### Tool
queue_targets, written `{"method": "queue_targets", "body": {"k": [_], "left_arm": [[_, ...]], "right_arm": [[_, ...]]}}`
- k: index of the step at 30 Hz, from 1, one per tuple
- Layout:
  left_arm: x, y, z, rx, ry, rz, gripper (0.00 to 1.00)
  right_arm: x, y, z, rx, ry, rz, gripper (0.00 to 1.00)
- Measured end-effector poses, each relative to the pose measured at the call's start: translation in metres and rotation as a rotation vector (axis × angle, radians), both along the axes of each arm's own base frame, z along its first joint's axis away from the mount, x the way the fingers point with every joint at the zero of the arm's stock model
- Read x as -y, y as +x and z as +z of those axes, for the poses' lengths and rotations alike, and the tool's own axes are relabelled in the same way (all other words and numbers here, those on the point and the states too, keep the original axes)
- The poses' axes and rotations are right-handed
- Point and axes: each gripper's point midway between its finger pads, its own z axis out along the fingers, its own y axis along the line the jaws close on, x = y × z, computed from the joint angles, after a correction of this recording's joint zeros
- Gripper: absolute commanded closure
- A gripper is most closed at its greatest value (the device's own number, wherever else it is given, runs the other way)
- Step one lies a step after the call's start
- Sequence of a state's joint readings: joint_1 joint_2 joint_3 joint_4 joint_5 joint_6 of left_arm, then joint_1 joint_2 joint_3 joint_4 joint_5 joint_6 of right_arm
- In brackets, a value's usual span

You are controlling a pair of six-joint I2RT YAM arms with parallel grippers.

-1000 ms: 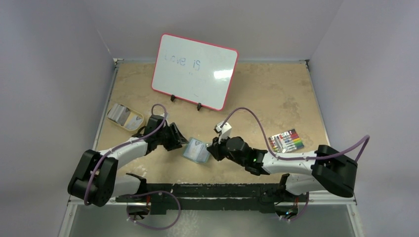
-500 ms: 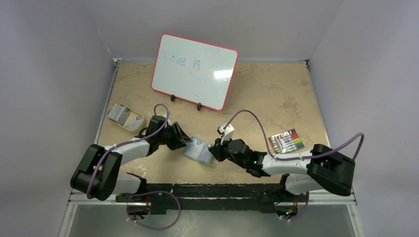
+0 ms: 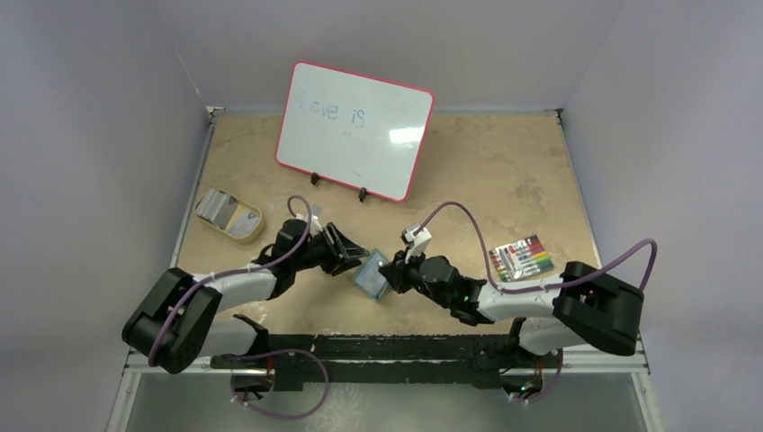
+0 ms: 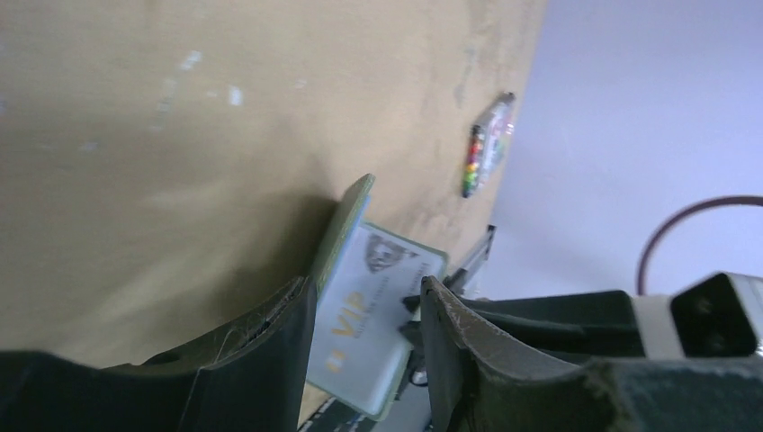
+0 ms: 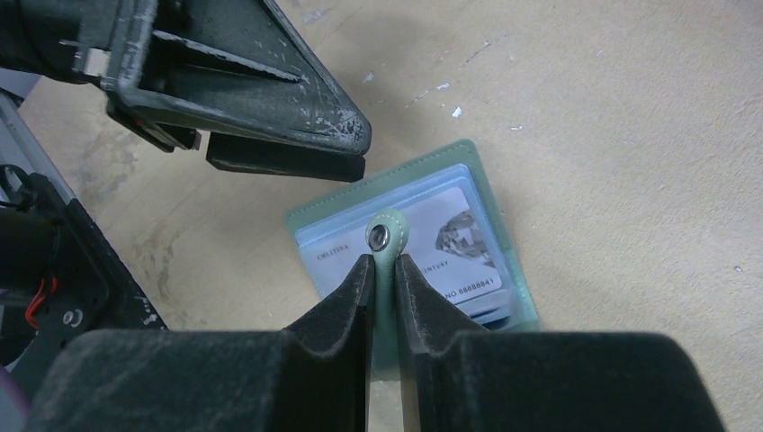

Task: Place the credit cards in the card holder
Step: Close the card holder at the center of the board.

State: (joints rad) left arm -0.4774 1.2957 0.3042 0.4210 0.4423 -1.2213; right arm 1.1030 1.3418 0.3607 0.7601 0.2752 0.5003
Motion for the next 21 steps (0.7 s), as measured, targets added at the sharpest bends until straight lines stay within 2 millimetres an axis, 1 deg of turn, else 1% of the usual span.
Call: {"method": "queue_targets", "body": {"k": [3, 7, 10, 15, 21], "left_arm": [[0.014, -0.003, 0.016, 0.021, -0.062, -0.014, 0.54], [0.028, -0.008, 0.031, 0.024, -0.128, -0.030, 0.56], [0.035, -0.011, 0.038, 0.024, -0.163, -0.038, 0.57], [0.040, -0.014, 0.043, 0.016, -0.192, -0.032, 0.57], [0.049, -0.025, 0.039, 0.000, -0.190, -0.047, 0.58]], "right_arm": [[0.001, 0.000, -0.001, 0.000, 0.013, -0.004, 0.85], [0.003, 0.000, -0.002, 0.003, 0.028, -0.012, 0.85], [0.009, -0.002, -0.005, 0.003, 0.027, -0.017, 0.85], [0.022, -0.005, -0.013, 0.000, 0.008, -0.034, 0.85], [0.030, -0.007, -0.016, -0.008, 0.013, -0.052, 0.84]]}}
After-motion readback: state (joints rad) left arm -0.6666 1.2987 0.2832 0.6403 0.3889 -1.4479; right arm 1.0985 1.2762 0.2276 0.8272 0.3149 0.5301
